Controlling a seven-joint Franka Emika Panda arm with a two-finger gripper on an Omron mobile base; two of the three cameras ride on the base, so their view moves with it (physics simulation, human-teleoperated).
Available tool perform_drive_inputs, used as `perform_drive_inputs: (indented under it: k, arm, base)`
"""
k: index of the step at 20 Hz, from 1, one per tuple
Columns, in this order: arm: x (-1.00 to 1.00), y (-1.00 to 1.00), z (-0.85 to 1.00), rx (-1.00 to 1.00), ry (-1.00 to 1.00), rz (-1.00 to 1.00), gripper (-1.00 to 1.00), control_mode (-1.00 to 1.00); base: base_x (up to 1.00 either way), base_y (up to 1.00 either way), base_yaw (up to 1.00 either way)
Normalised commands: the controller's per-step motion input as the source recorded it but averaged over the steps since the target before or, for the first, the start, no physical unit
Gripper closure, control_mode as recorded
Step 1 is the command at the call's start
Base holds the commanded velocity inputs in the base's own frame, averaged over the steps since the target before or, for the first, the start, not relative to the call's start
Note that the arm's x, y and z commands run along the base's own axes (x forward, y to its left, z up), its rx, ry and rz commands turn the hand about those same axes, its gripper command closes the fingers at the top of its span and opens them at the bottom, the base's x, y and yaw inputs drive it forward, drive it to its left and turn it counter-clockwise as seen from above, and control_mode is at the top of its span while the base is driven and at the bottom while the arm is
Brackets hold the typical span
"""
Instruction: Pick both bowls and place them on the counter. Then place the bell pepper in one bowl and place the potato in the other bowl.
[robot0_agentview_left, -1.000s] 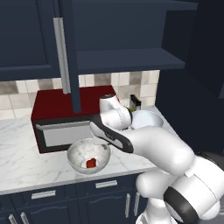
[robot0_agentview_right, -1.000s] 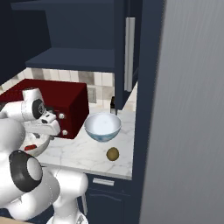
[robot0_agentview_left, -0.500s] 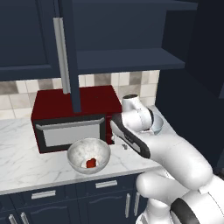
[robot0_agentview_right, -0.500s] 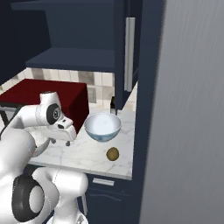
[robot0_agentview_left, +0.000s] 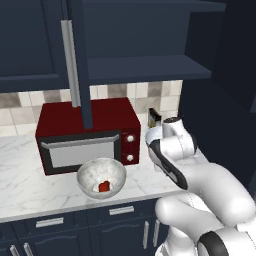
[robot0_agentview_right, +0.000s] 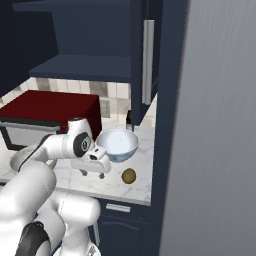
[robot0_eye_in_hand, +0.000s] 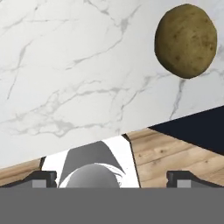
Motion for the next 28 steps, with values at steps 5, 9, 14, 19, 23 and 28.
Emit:
perform_drive_inputs:
  k: [5, 9, 14, 19, 23, 28]
  arm:
    - [0.14, -0.61, 0.00, 0.00, -0.02, 0.04, -1.00, -1.00]
    - [0.20, -0.39, 0.04, 0.00, -0.03, 0.01, -1.00, -1.00]
    - [0.14, -0.35, -0.01, 0.00, -0.01, 0.00, -1.00, -1.00]
    - [0.44, -0.30, 0.00, 0.00, 0.01, 0.00, -1.00, -1.00]
    - [0.48, -0.22, -0.01, 0.00, 0.01, 0.00, -1.00, -1.00]
    - [0.31, -0.10, -0.13, 0.00, 0.01, 0.00, -1.00, -1.00]
  base:
    - [0.00, 0.00, 0.00]
    - [0.00, 0.00, 0.00]
    - [0.00, 0.00, 0.00]
    - [0.00, 0.00, 0.00]
    - [0.00, 0.00, 0.00]
    - [0.00, 0.00, 0.00]
